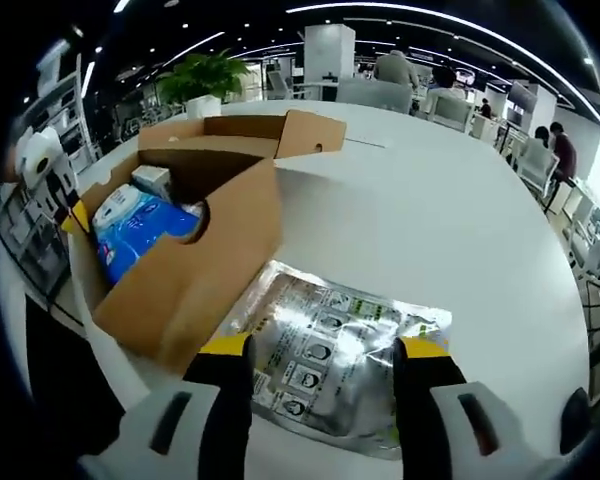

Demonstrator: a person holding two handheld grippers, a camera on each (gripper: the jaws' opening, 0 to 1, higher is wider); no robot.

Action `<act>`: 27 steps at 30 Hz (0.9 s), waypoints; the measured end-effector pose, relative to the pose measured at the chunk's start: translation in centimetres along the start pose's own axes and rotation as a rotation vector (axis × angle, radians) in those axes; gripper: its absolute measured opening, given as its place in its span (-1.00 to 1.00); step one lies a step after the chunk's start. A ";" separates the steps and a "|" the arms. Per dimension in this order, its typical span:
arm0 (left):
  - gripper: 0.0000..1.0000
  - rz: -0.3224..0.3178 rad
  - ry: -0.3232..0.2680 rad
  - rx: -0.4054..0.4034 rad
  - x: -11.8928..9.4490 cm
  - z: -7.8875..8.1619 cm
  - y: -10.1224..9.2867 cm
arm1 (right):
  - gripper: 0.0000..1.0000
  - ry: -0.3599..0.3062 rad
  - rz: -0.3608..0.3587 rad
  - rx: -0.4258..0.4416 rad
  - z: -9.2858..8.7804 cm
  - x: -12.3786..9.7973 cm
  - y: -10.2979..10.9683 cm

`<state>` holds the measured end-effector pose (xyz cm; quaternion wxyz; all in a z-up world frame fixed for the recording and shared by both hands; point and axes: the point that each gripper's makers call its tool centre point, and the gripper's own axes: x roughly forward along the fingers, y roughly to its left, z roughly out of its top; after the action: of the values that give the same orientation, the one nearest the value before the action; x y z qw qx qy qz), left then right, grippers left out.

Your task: Operate the shoe box by opening the lid, removing the specified soft item, and placing it in the target area until the item is outside and the box remains undamaged.

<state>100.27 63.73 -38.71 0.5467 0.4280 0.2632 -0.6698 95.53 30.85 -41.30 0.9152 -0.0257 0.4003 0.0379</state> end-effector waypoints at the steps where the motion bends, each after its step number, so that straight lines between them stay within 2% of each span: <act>1: -0.96 0.000 0.000 0.000 0.0 0.0 0.0 | 0.13 0.001 -0.005 -0.001 -0.3 0.1 -0.1; 3: -0.96 0.000 0.000 0.000 0.0 0.0 0.0 | 0.12 0.003 -0.007 0.005 -0.7 0.3 -0.2; 5: -0.96 0.002 0.000 0.000 0.0 0.0 0.0 | 0.14 0.045 -0.014 0.002 -1.5 0.6 -0.3; 11: -0.96 -0.001 0.001 0.000 0.0 0.0 0.0 | 0.14 0.014 -0.023 0.085 -1.6 0.6 -0.4; 18: -0.96 -0.002 0.001 -0.003 0.1 0.0 0.0 | 0.13 0.015 -0.023 0.085 -1.7 0.7 -0.2; 26: -0.96 -0.002 0.001 -0.003 0.0 0.3 0.0 | 0.10 0.062 0.005 0.035 -1.6 0.5 -0.1; 27: -0.96 -0.003 0.001 -0.001 0.0 0.3 0.0 | -0.09 0.083 -0.010 -0.024 -1.7 0.0 -0.4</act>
<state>100.15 63.51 -38.53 0.5460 0.4276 0.2643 -0.6702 94.37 30.31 -42.45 0.8977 -0.0402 0.4372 0.0371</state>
